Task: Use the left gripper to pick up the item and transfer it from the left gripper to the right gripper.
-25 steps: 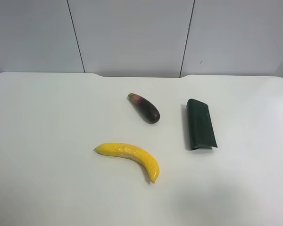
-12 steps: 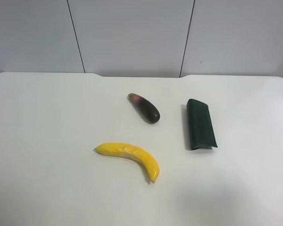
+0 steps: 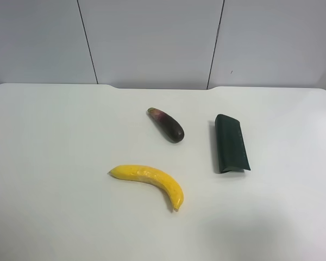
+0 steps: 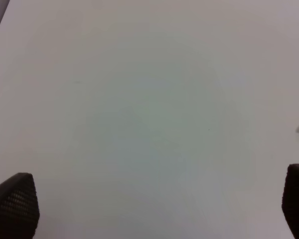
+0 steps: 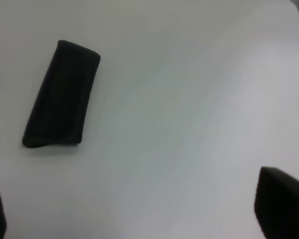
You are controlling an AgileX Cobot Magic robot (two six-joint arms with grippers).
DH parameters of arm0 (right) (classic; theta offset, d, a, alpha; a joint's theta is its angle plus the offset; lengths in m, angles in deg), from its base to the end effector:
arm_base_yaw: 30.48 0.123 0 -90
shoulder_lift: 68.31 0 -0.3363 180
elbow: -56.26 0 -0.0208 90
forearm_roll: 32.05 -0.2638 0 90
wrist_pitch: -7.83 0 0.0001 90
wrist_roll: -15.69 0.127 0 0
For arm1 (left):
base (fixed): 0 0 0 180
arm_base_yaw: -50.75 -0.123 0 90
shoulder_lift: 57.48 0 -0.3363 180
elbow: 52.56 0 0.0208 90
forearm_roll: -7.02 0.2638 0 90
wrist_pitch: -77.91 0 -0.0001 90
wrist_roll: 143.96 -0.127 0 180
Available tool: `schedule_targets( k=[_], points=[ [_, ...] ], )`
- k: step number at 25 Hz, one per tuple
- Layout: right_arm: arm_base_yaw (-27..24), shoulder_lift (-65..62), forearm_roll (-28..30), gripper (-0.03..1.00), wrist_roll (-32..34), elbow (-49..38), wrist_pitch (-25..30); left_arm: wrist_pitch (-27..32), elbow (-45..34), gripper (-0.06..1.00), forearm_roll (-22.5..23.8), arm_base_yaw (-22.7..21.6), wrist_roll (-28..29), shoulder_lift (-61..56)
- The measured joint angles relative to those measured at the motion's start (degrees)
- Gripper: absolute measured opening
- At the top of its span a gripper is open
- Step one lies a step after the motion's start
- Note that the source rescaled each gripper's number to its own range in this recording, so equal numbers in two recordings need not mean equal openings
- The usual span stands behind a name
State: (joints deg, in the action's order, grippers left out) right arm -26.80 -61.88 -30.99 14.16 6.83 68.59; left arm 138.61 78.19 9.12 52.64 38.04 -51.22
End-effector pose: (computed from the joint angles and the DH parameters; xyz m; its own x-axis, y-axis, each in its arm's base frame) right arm -0.0139 -0.0029 0.2689 -0.4450 -0.0644 -0.8932 -0.0657 0.9971 -0.0392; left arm -0.0146 0.0045 0.2701 -0.4412 -0.0024 -0.8974 -0.0032 1.0000 -0.0011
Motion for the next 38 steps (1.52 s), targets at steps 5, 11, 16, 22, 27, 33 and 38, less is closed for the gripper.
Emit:
schedule_targets(
  k=[5, 11, 16, 22, 27, 33, 38],
  points=[
    [-0.13, 0.00, 0.00, 1.00, 0.00, 0.00, 0.00, 0.00, 0.00, 1.00, 0.00, 0.00, 0.00, 0.00],
    [-0.13, 0.00, 0.00, 1.00, 0.00, 0.00, 0.00, 0.00, 0.00, 1.00, 0.00, 0.00, 0.00, 0.00],
    [-0.13, 0.00, 0.00, 1.00, 0.00, 0.00, 0.00, 0.00, 0.00, 1.00, 0.00, 0.00, 0.00, 0.00],
    [-0.13, 0.00, 0.00, 1.00, 0.00, 0.00, 0.00, 0.00, 0.00, 1.00, 0.00, 0.00, 0.00, 0.00],
    [-0.13, 0.00, 0.00, 1.00, 0.00, 0.00, 0.00, 0.00, 0.00, 1.00, 0.00, 0.00, 0.00, 0.00],
    [-0.13, 0.00, 0.00, 1.00, 0.00, 0.00, 0.00, 0.00, 0.00, 1.00, 0.00, 0.00, 0.00, 0.00],
    [-0.13, 0.00, 0.00, 1.00, 0.00, 0.00, 0.00, 0.00, 0.00, 1.00, 0.00, 0.00, 0.00, 0.00]
  ],
)
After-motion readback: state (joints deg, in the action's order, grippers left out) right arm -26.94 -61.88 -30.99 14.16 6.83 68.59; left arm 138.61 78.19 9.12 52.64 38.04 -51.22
